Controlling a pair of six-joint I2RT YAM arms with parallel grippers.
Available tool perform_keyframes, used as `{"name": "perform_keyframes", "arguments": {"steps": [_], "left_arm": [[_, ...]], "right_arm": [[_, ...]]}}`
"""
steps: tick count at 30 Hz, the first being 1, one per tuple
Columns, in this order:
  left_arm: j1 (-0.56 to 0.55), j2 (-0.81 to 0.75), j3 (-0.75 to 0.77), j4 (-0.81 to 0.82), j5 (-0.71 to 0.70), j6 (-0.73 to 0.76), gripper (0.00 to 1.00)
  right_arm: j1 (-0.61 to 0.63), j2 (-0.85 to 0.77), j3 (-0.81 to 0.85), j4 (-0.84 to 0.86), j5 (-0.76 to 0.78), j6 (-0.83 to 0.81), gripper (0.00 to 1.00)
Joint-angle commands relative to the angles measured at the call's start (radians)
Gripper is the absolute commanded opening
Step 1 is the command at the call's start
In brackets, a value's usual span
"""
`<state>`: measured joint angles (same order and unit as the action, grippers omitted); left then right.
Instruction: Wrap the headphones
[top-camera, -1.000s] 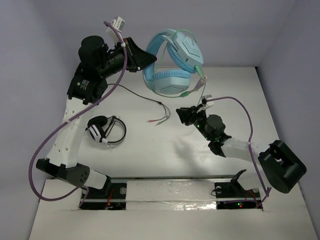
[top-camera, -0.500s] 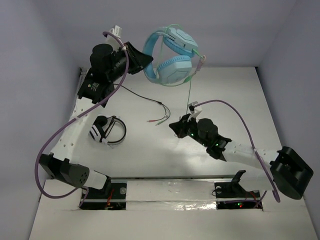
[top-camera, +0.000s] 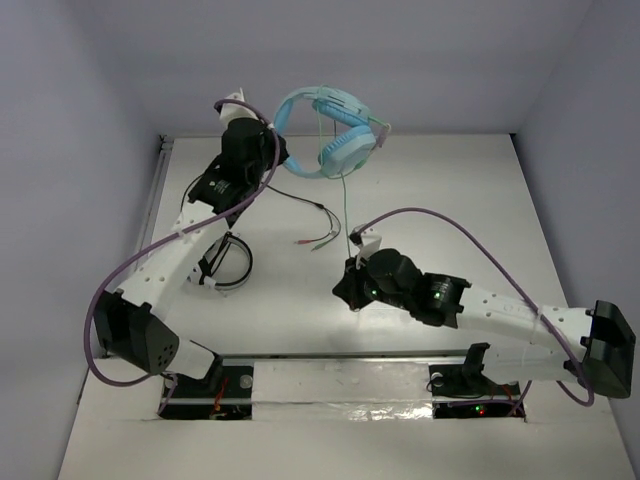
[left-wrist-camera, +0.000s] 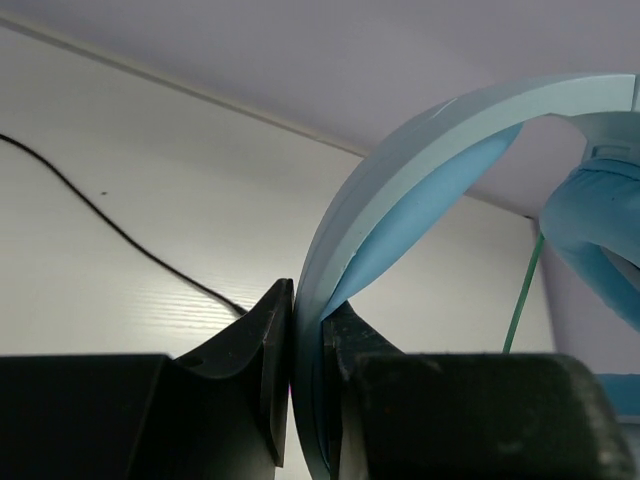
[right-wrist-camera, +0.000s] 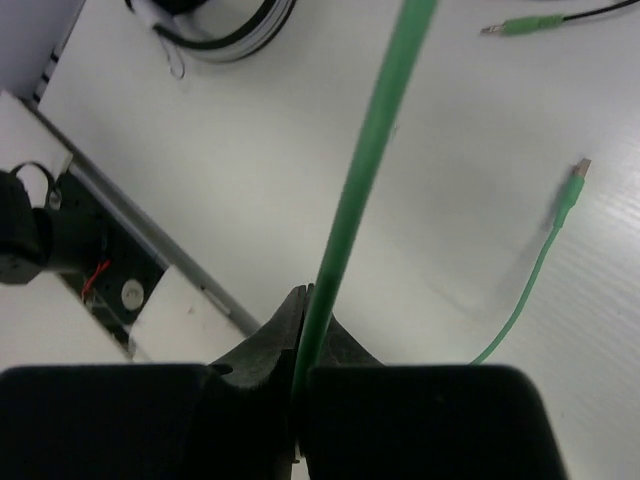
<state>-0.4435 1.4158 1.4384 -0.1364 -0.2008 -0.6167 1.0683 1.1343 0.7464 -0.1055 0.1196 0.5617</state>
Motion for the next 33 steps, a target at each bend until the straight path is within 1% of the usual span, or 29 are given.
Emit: {"name": "perform_keyframes", "arguments": {"steps": [1, 5, 9, 11, 12, 15, 17, 18, 21, 22, 25, 26, 27, 29, 30, 31, 33], "left_arm": [[-0.069, -0.012, 0.014, 0.138, -0.249, 0.055, 0.0], [-0.113, 0.0, -0.033, 0.138, -0.34, 0.12, 0.0], [-0.139, 0.014, -0.09, 0.11, -0.362, 0.133, 0.0], [-0.149, 0.018, -0.114, 0.109, -0.33, 0.127, 0.0], [-0.174, 0.017, -0.139, 0.11, -0.322, 0.127, 0.0], [-0.201, 0.015, -0.182, 0.11, -0.282, 0.167, 0.0], [-0.213, 0.015, -0.193, 0.097, -0.221, 0.23, 0.0], [-0.23, 0.009, -0.205, 0.087, -0.213, 0.245, 0.0], [-0.253, 0.002, -0.19, 0.006, -0.158, 0.322, 0.0], [-0.265, -0.003, -0.185, -0.027, -0.114, 0.349, 0.0], [-0.288, 0.006, -0.138, -0.104, -0.057, 0.454, 0.0], [-0.299, 0.011, -0.125, -0.171, -0.06, 0.469, 0.0], [-0.299, 0.003, -0.13, -0.184, -0.057, 0.495, 0.0], [-0.299, -0.015, -0.15, -0.187, 0.009, 0.514, 0.0], [-0.299, -0.029, -0.173, -0.184, 0.035, 0.514, 0.0], [-0.299, -0.031, -0.179, -0.186, 0.094, 0.523, 0.0], [-0.299, -0.047, -0.209, -0.18, 0.127, 0.512, 0.0]], "right_arm": [[0.064, 0.012, 0.146, -0.222, -0.012, -0.013, 0.0], [0.13, 0.06, 0.286, -0.4, -0.021, -0.042, 0.0], [0.151, 0.097, 0.412, -0.506, -0.017, -0.066, 0.0], [0.16, 0.125, 0.467, -0.533, -0.034, -0.081, 0.0], [0.16, 0.131, 0.485, -0.562, -0.034, -0.097, 0.0], [0.16, 0.121, 0.553, -0.631, 0.043, -0.121, 0.0], [0.16, 0.12, 0.594, -0.669, 0.067, -0.152, 0.0], [0.16, 0.128, 0.652, -0.727, 0.104, -0.172, 0.0], [0.16, 0.156, 0.726, -0.808, 0.17, -0.213, 0.0], [0.16, 0.159, 0.76, -0.821, 0.181, -0.227, 0.0], [0.16, 0.171, 0.788, -0.849, 0.236, -0.258, 0.0], [0.16, 0.177, 0.806, -0.858, 0.248, -0.264, 0.0], [0.16, 0.183, 0.812, -0.878, 0.27, -0.275, 0.0], [0.16, 0.191, 0.817, -0.887, 0.293, -0.284, 0.0], [0.151, 0.193, 0.815, -0.887, 0.307, -0.298, 0.0], [0.151, 0.196, 0.815, -0.89, 0.316, -0.299, 0.0], [0.151, 0.202, 0.812, -0.907, 0.369, -0.298, 0.0]]}}
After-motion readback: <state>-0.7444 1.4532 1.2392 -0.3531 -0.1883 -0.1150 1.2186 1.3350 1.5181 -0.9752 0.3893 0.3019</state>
